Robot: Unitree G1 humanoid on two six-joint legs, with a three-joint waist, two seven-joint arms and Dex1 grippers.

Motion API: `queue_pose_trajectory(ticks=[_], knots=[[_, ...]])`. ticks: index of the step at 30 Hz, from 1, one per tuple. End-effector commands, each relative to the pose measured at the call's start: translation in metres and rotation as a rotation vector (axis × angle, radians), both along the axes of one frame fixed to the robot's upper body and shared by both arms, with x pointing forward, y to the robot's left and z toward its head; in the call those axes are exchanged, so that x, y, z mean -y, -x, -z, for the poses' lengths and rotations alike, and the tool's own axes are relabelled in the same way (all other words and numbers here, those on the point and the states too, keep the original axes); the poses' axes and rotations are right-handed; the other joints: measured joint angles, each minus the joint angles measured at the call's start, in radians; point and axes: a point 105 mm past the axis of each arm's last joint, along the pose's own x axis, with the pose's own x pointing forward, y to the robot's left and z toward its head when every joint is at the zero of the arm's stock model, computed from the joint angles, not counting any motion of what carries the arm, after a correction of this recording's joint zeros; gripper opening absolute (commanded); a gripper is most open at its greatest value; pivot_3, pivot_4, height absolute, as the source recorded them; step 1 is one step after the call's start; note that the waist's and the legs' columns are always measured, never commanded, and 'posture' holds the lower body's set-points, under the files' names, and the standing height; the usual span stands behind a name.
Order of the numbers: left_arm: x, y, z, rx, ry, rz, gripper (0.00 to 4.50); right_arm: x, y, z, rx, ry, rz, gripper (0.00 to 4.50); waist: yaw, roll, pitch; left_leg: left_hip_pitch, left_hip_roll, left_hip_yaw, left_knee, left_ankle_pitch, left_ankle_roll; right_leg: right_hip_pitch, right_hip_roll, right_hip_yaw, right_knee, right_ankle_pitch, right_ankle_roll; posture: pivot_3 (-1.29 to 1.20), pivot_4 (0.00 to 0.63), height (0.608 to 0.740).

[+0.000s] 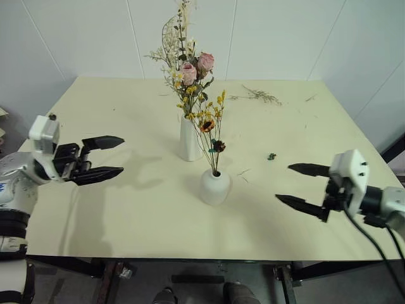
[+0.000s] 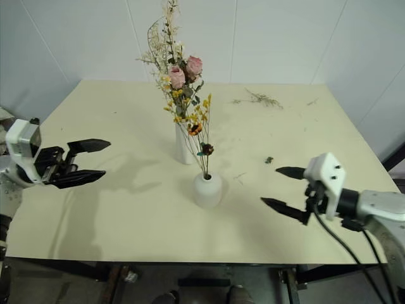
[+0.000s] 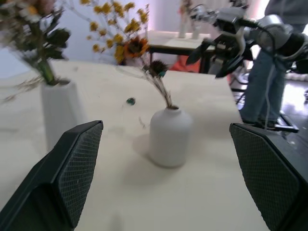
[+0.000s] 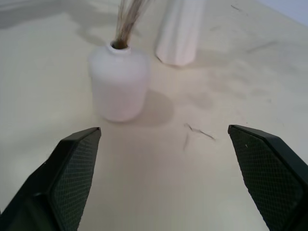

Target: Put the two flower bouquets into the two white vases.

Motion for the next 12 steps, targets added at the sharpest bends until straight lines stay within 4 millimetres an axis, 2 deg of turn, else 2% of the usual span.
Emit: queue_pose_trajectory(ticks=[1, 4, 5, 9, 12], knots=[[-0.014, 0.019, -0.013, 0.069, -0.067, 0.035, 4.50, 0.023, 0.002, -0.018, 0.045, 0.003, 0.019, 4.48, 0.005, 0.000, 0.000, 0.000, 0.000, 0.000, 0.000, 0.000, 0.000, 0.000, 0.000, 0.000, 0.000, 0.000, 0.000, 0.00, 0.150, 0.740], [-0.035, 0.018, -0.011, 0.071, -0.087, -0.064, 4.50, 0.039, -0.010, -0.027, 0.064, 0.003, 0.055, 4.48, 0.005, 0.000, 0.000, 0.001, 0.000, 0.001, 0.001, 0.000, 0.000, 0.002, 0.000, 0.000, -0.003, -0.002, -0.004, 0.00, 0.150, 0.740], [-0.037, 0.017, -0.011, 0.082, -0.089, -0.078, 4.50, 0.036, -0.011, -0.027, 0.065, 0.000, 0.044, 4.48, 0.005, 0.000, 0.000, 0.002, 0.000, 0.002, 0.001, 0.000, 0.000, 0.002, 0.000, 0.001, -0.003, -0.008, -0.016, 0.00, 0.150, 0.740], [-0.038, 0.013, -0.009, 0.082, -0.089, -0.092, 4.50, 0.026, -0.009, -0.026, 0.063, -0.023, 0.013, 4.48, 0.007, 0.000, 0.000, 0.002, 0.000, 0.002, 0.001, 0.000, 0.000, 0.002, 0.000, 0.001, -0.001, -0.008, -0.015, 0.00, 0.150, 0.740], [-0.035, 0.010, -0.008, 0.077, -0.088, -0.086, 4.50, 0.023, -0.012, -0.020, 0.057, -0.033, 0.007, 4.48, 0.008, 0.000, 0.000, 0.002, 0.000, 0.002, 0.001, 0.000, 0.000, 0.002, 0.000, 0.001, -0.001, -0.004, -0.007, 0.00, 0.150, 0.740]])
